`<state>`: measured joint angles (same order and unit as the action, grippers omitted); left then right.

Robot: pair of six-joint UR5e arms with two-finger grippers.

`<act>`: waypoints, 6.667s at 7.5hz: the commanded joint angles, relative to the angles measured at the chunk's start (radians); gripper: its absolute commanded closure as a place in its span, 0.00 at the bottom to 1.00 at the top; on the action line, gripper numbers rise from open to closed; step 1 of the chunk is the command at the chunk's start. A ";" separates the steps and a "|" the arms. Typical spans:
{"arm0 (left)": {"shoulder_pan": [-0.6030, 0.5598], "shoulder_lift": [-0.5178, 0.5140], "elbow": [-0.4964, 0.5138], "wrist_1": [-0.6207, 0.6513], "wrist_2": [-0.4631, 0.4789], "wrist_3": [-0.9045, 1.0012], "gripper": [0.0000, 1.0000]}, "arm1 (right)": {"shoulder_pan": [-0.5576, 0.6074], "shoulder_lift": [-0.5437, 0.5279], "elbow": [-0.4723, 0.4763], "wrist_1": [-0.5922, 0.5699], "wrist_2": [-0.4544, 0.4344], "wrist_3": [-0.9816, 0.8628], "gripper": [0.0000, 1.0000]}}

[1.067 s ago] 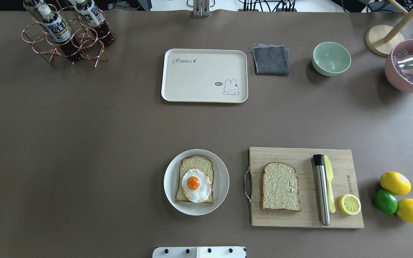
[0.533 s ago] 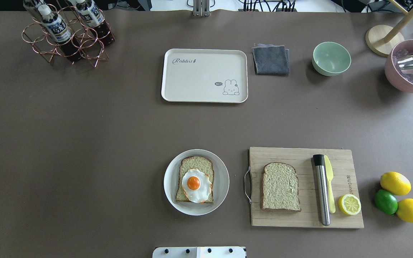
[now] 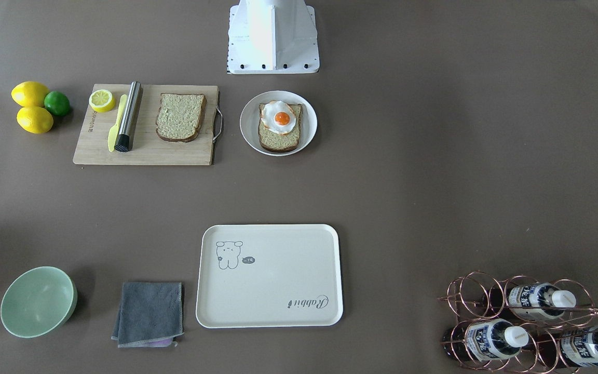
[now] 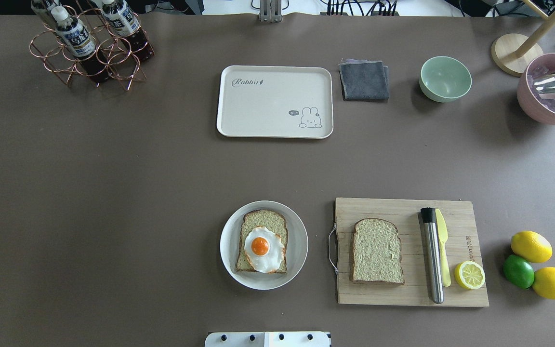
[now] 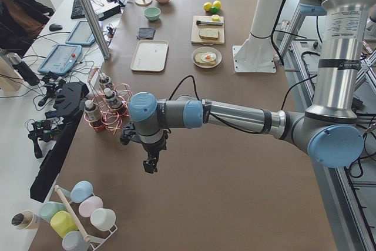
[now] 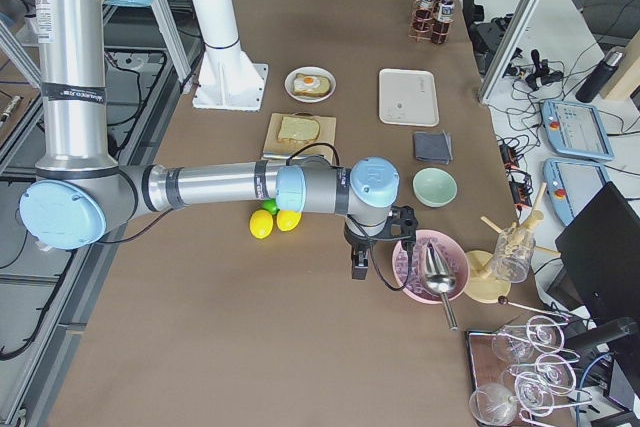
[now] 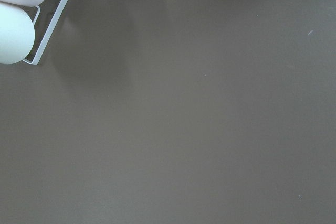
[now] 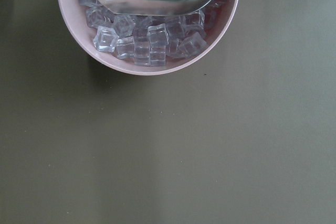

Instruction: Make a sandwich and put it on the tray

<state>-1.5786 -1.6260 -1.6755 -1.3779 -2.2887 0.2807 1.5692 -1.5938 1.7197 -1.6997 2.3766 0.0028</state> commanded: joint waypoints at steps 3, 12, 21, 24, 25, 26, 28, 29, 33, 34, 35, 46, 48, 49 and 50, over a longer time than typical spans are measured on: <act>0.000 -0.002 0.000 0.000 0.001 0.000 0.02 | 0.000 0.002 0.000 0.000 -0.004 -0.001 0.00; 0.000 -0.002 0.002 -0.001 0.014 -0.002 0.02 | -0.014 0.002 0.000 0.002 -0.014 0.000 0.00; -0.001 -0.005 -0.006 -0.010 0.014 0.002 0.02 | -0.014 -0.017 -0.002 -0.001 -0.004 0.003 0.00; -0.018 -0.008 -0.010 -0.015 0.005 -0.003 0.02 | -0.014 -0.017 0.001 0.000 -0.004 0.003 0.00; -0.018 -0.020 -0.018 -0.067 0.003 -0.002 0.02 | -0.012 -0.017 0.006 0.000 -0.002 0.003 0.00; -0.018 -0.006 -0.009 -0.123 0.003 0.000 0.02 | -0.014 -0.014 0.006 0.000 -0.004 0.003 0.00; -0.015 -0.005 -0.018 -0.177 0.002 0.030 0.02 | -0.014 -0.014 0.012 0.000 0.001 0.003 0.00; -0.017 0.018 -0.018 -0.246 0.000 0.035 0.02 | -0.014 -0.014 0.012 0.000 0.001 0.003 0.00; -0.009 0.002 -0.018 -0.254 0.000 -0.144 0.02 | -0.014 0.009 0.020 0.046 -0.005 0.002 0.00; -0.009 0.008 -0.045 -0.251 0.000 -0.146 0.02 | -0.018 0.030 0.021 0.048 -0.010 0.003 0.00; -0.009 0.012 -0.058 -0.253 -0.027 -0.144 0.02 | -0.041 0.058 0.011 0.046 -0.032 0.015 0.00; 0.296 0.057 -0.167 -0.779 -0.106 -0.944 0.02 | -0.351 0.202 0.185 0.175 0.090 0.410 0.00; 0.398 0.017 -0.211 -0.779 -0.054 -1.132 0.02 | -0.415 0.219 0.250 0.192 0.066 0.644 0.00; 0.467 -0.026 -0.210 -0.777 0.006 -1.276 0.02 | -0.464 0.224 0.271 0.254 0.000 0.743 0.01; 0.558 -0.041 -0.219 -0.777 0.125 -1.332 0.02 | -0.522 0.225 0.273 0.315 -0.046 0.837 0.01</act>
<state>-1.1569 -1.6236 -1.8814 -2.1545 -2.3130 -0.8957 1.1368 -1.3754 1.9710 -1.4767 2.4108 0.6625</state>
